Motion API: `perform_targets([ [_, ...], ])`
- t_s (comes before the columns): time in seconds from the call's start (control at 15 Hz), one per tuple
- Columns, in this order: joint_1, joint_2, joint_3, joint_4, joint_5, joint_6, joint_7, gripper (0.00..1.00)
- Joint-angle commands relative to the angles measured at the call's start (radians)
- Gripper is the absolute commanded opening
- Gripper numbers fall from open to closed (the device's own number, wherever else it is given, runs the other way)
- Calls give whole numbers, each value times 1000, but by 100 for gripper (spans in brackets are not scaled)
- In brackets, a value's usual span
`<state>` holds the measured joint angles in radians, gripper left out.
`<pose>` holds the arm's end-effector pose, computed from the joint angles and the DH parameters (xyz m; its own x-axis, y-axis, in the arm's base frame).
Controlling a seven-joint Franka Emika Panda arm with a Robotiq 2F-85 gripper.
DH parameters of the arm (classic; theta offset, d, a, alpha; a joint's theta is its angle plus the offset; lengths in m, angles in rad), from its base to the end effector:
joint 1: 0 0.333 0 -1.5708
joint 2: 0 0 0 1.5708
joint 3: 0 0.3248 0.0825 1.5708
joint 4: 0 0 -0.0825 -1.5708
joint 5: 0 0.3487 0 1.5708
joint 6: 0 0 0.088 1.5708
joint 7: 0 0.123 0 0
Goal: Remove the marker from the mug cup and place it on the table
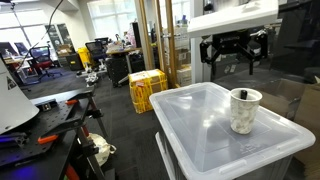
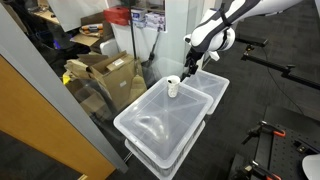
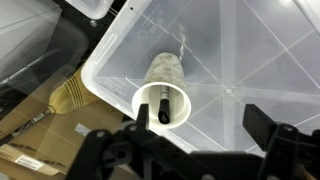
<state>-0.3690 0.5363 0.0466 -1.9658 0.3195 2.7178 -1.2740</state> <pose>0.5867 -0.2077 0.2374 0.7525 0.6079 0.2536 0.6017 -0.7910 0.1108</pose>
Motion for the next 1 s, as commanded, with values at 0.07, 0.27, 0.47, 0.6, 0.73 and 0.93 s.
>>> perform_targets([
  [0.07, -28, 49, 24, 72, -49, -39, -7, 86],
  [0.27, -35, 76, 35, 102, -75, -46, -20, 79],
  [0.47, -48, 104, 54, 135, -95, -59, -39, 73],
  [0.6, -58, 121, 70, 157, -97, -68, -59, 71],
  [0.73, -67, 138, 83, 177, -94, -74, -83, 68],
  [0.93, -81, 162, 98, 206, -89, -82, -111, 61],
])
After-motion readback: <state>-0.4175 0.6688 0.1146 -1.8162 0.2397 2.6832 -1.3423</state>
